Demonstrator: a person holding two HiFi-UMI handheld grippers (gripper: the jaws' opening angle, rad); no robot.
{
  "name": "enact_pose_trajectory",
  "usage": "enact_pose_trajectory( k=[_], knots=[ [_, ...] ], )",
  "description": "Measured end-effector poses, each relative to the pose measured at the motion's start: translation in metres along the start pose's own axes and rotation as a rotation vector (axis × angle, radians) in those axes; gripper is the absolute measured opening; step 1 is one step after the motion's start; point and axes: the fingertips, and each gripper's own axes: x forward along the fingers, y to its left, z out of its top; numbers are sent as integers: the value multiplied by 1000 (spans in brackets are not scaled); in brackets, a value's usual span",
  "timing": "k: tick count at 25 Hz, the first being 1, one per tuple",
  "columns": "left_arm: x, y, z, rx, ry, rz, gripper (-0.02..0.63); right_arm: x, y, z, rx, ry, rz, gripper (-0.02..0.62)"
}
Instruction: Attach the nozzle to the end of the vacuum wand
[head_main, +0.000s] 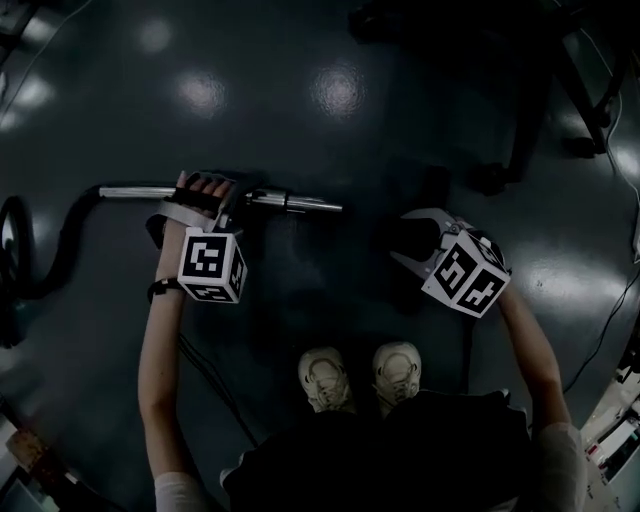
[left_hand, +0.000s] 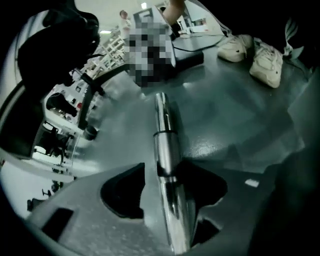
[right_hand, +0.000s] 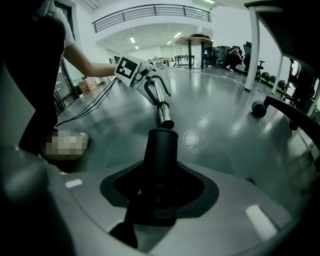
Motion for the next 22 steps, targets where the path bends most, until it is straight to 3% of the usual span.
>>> enact_pose_trajectory(
  k=[2,6,14,22],
  knots=[
    [10,-10,-2,57,24,-73,216,2,1,3,6,-8,2,196],
    [11,-16,2,30,-24,-111,201,3,-1,3,-14,-2,17,195],
    [-29,-9,55,-29,-171,-66,193,14,11,13,-134,35,76,195],
    [-28,-3,61,-27,-168,-74,193,4,11,24,-80,-6,82,193]
  ],
)
